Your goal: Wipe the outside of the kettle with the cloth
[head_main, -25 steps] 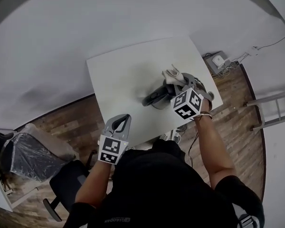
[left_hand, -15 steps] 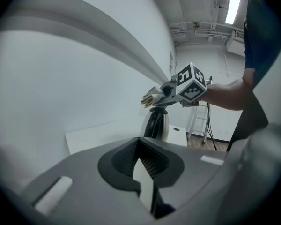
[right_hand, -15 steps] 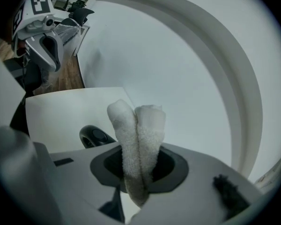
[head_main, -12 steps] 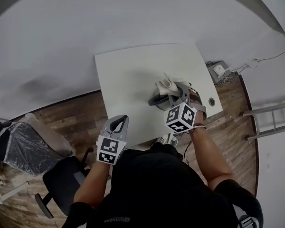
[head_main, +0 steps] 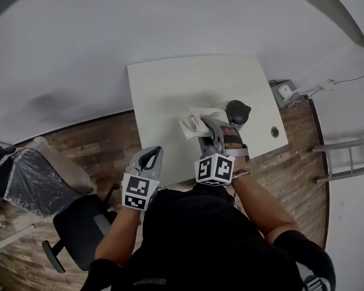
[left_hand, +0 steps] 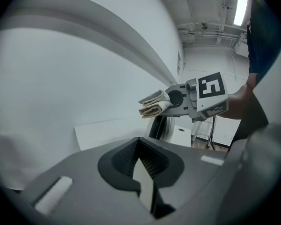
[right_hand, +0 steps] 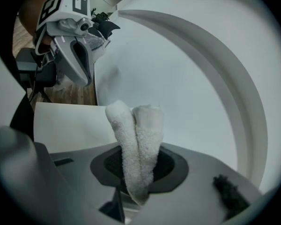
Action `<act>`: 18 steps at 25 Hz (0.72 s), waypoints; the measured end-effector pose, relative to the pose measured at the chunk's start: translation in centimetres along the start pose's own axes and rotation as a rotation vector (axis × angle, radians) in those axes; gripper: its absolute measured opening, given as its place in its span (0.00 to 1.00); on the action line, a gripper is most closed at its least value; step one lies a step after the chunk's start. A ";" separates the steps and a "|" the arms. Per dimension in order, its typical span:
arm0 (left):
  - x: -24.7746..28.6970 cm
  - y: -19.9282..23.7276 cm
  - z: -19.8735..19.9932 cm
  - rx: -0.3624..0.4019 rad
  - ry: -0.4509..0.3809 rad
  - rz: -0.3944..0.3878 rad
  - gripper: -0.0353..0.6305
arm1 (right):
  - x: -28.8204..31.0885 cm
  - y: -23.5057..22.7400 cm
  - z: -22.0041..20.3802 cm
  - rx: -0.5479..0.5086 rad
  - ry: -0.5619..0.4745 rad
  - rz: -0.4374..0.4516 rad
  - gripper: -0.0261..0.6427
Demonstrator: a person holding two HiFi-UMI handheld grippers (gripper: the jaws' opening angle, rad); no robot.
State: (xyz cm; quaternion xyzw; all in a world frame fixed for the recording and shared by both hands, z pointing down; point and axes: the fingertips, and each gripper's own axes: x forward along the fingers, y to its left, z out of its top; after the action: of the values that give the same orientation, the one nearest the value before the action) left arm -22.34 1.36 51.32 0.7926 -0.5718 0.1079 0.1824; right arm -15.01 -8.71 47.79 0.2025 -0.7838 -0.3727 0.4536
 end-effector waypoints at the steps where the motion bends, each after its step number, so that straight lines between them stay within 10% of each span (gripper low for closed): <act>1: -0.1 0.2 -0.1 -0.002 0.000 0.004 0.06 | 0.0 0.4 0.4 -0.011 -0.013 -0.001 0.19; 18: -0.6 -0.1 -1.1 -0.018 0.027 0.020 0.06 | 3.6 12.3 0.1 -0.066 -0.092 0.253 0.19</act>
State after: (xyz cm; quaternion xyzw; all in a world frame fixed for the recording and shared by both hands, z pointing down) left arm -22.36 2.35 52.05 0.7837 -0.5780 0.1154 0.1962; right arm -16.61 -3.13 59.26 0.0698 -0.8104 -0.3472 0.4668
